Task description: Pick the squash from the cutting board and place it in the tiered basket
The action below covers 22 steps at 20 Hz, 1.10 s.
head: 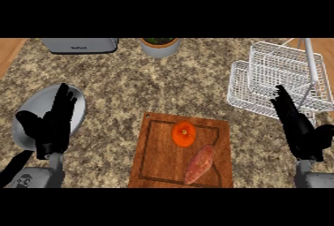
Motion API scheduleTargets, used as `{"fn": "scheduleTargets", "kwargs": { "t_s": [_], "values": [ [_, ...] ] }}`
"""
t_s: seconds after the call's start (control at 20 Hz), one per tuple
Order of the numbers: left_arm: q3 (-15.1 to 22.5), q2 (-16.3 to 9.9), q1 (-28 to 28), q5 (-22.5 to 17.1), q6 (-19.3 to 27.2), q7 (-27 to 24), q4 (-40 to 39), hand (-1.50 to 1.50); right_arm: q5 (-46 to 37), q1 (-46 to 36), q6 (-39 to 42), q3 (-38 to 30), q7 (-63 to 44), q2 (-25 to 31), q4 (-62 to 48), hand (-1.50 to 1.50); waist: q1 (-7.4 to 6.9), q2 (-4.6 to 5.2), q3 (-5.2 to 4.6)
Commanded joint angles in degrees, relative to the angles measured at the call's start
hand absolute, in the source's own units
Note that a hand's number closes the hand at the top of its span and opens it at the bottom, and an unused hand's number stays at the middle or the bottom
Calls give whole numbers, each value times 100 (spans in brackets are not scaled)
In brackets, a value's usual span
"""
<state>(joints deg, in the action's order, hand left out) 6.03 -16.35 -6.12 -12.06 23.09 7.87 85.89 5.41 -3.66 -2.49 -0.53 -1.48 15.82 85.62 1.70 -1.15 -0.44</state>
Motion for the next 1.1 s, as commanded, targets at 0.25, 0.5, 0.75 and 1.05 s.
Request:
{"fn": "scheduleTargets", "kwargs": {
  "t_s": [0.25, 0.5, 0.75, 1.05],
  "values": [
    [1065, 3, -447, 204, -1400, -659, -22, 0, -744, -1395, -1093, 1865, -555, -1544, -271, -150, -568, 214, 34],
    [1166, 140, -200, 27, -1837, -1043, -464, 0, -154, -1954, -2582, 2760, 25, -1567, -1176, -150, -542, 214, 53],
    [779, 53, -166, -47, -2053, -1438, -836, 0, -1172, -2245, -2889, 3421, 188, -1578, -1342, -150, -211, 116, 40],
    [759, 22, -175, -43, -1999, -1332, -888, 0, -2460, -3532, -1941, 3899, -2617, -384, -1200, -150, -16, -14, -1]
  ]
}}
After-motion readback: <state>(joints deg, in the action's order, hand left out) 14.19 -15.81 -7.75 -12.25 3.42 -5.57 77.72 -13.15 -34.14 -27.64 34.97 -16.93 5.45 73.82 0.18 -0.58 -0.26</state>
